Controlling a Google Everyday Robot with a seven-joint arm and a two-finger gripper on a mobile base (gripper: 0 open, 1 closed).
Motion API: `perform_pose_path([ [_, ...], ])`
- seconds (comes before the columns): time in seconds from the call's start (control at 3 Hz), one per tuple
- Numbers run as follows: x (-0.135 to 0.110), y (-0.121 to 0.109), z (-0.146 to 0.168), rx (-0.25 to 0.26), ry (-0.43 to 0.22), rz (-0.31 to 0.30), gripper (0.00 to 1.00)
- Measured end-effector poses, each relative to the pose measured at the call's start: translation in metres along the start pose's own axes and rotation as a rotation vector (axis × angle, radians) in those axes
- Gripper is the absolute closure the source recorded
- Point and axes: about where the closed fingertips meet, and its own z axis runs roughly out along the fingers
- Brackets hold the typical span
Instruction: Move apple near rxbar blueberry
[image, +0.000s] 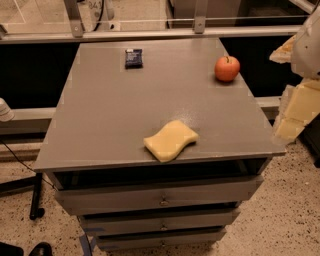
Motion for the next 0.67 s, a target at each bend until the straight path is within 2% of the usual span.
perform_pose_path([
  [0.33, 0.0000, 0.0000, 0.0000, 0.000, 0.000, 0.000, 0.00],
  [0.67, -0.0004, -0.0072, 0.0018, 0.028, -0.011, -0.005, 0.00],
])
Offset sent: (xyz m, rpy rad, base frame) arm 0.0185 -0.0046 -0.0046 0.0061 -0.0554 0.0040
